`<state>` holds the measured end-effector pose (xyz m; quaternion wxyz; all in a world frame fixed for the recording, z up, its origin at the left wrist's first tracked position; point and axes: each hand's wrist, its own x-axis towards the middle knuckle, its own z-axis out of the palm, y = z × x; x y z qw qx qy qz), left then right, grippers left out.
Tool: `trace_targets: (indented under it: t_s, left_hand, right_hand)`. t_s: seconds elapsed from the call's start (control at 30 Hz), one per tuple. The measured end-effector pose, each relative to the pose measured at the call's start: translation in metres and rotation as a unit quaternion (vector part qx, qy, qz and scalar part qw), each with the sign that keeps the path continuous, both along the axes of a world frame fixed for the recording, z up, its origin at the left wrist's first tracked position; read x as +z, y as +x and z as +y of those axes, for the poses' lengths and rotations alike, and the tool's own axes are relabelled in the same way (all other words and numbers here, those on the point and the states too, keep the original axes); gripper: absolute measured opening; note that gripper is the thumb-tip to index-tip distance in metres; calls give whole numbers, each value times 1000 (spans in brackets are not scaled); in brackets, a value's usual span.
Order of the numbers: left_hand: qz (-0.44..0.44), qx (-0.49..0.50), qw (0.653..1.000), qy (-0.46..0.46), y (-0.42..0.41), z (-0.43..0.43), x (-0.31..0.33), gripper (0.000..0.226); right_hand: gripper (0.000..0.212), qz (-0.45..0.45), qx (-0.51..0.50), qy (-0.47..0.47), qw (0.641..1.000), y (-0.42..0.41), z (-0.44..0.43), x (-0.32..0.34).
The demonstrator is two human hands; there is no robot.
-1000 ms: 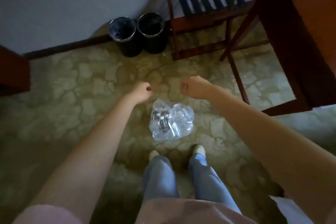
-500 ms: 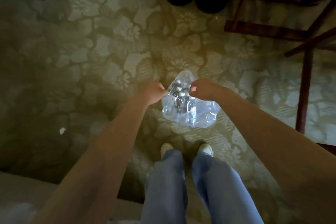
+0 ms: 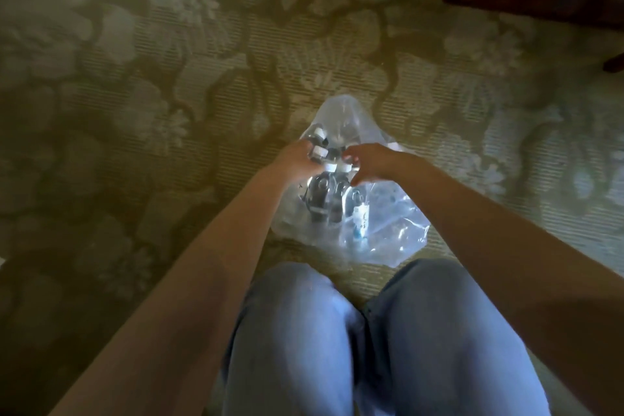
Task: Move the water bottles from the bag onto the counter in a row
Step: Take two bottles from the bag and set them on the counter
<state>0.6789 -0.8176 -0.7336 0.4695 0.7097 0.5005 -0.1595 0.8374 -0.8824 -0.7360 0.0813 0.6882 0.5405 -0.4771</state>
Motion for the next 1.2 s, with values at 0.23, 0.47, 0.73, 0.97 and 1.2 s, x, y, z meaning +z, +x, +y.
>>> trace_targets:
  t_s: [0.23,0.47,0.73,0.97,1.2]
  left_hand:
    - [49,-127,991,-8,25,0,-60,53]
    - [92,-194,976,29,31,2,-72,55]
    - [88,-216,965,118,11,-14,-30,44]
    - [62,-168,969,171,-10,-25,36,37]
    - [108,-176,937,281,-19,-29,120,36]
  right_hand:
    - [66,-31,49,-59,997,3,-3,-66]
    - [53,22,32,-67,997,12,-4,-72]
    - [51,-26,-17,24,999,1,-36,-42]
    - [38,-138,-29,87,986,-15,-56,15]
    - [40,-155,-58,224,961,-19,-64,108]
